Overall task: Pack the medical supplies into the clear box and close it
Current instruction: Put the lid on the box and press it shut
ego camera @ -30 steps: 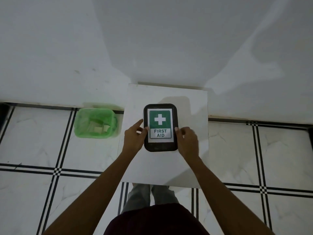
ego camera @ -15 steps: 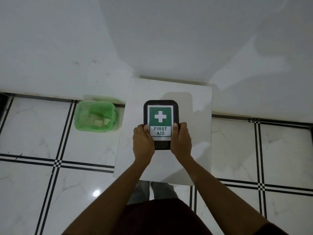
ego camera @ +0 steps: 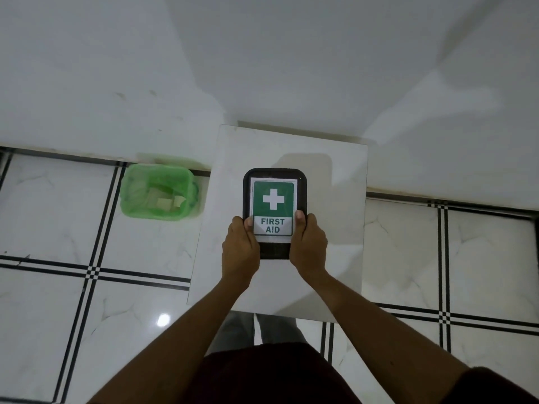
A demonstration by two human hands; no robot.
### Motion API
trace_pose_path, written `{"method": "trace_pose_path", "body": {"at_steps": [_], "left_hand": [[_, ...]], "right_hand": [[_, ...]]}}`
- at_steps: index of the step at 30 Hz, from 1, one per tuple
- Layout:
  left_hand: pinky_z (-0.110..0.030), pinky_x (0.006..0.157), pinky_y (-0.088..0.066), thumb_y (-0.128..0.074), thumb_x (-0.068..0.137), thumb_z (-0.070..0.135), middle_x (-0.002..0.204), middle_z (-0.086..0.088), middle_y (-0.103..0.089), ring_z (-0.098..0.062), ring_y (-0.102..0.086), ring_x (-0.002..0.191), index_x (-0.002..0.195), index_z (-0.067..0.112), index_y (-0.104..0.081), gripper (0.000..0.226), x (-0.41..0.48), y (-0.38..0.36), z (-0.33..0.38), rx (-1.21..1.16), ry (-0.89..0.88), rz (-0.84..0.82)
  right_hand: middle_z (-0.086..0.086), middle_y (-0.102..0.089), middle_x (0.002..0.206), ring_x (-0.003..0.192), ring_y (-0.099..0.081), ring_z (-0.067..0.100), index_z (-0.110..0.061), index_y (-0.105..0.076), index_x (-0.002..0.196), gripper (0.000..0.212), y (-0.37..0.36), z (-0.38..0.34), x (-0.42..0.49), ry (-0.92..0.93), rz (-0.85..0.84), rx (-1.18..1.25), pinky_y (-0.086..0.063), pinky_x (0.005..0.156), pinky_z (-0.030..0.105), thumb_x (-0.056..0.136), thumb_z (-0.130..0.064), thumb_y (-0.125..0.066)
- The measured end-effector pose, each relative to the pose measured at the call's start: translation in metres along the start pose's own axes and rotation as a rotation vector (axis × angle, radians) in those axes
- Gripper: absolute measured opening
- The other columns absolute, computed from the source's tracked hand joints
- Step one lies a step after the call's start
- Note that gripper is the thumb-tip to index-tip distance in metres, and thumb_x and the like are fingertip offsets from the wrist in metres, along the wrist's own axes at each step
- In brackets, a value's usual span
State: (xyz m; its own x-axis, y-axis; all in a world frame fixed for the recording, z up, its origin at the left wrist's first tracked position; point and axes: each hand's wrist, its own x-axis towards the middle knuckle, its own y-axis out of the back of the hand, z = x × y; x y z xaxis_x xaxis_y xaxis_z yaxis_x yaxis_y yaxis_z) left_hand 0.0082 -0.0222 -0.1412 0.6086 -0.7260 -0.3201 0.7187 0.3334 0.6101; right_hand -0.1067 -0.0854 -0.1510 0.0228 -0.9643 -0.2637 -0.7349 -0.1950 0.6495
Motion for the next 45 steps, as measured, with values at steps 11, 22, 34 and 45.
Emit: {"method": "trace_pose_path", "body": {"at_steps": [11, 22, 34, 45], "left_hand": [[-0.027, 0.055, -0.036, -0.023, 0.096, 0.053, 0.075, -0.001, -0.056, -0.014, -0.053, 0.067, 0.083, 0.011, -0.048, 0.051, 0.031, 0.011, 0.033, -0.012, 0.185, 0.112], [-0.025, 0.052, -0.037, -0.026, 0.097, 0.052, 0.062, -0.002, -0.059, -0.013, -0.053, 0.057, 0.073, 0.005, -0.054, 0.06, 0.06, -0.001, 0.037, -0.131, 0.132, 0.151], [-0.034, 0.085, -0.046, -0.028, 0.1, 0.035, 0.117, -0.008, -0.057, -0.021, -0.051, 0.11, 0.118, 0.014, -0.047, 0.034, 0.059, -0.003, 0.045, -0.008, 0.005, 0.213], [-0.037, 0.116, -0.016, -0.003, 0.089, 0.052, 0.16, -0.004, 0.001, -0.021, 0.006, 0.147, 0.15, 0.011, -0.004, 0.074, 0.061, -0.006, 0.046, 0.254, -0.325, -0.063]], "right_hand": [[0.002, -0.059, 0.076, 0.067, -0.06, 0.018, -0.016, -0.046, 0.085, 0.038, 0.011, -0.006, 0.019, 0.016, -0.04, -0.129, -0.053, 0.057, 0.029, 0.097, -0.049, -0.032], [-0.007, -0.053, 0.062, 0.057, -0.053, 0.006, -0.007, -0.042, 0.077, 0.037, -0.005, -0.029, 0.058, -0.095, 0.073, 0.193, -0.044, 0.053, 0.023, 0.102, -0.034, -0.034], [0.007, -0.059, 0.095, 0.09, -0.059, 0.022, -0.012, -0.052, 0.101, 0.028, -0.007, -0.033, 0.057, 0.104, 0.192, 0.007, -0.055, 0.07, 0.03, 0.099, -0.031, -0.032], [0.018, -0.029, 0.153, 0.143, -0.022, 0.031, 0.0, -0.026, 0.145, 0.074, -0.01, -0.029, 0.054, 0.389, -0.07, -0.243, -0.02, 0.113, 0.038, 0.091, -0.05, -0.033]]}}
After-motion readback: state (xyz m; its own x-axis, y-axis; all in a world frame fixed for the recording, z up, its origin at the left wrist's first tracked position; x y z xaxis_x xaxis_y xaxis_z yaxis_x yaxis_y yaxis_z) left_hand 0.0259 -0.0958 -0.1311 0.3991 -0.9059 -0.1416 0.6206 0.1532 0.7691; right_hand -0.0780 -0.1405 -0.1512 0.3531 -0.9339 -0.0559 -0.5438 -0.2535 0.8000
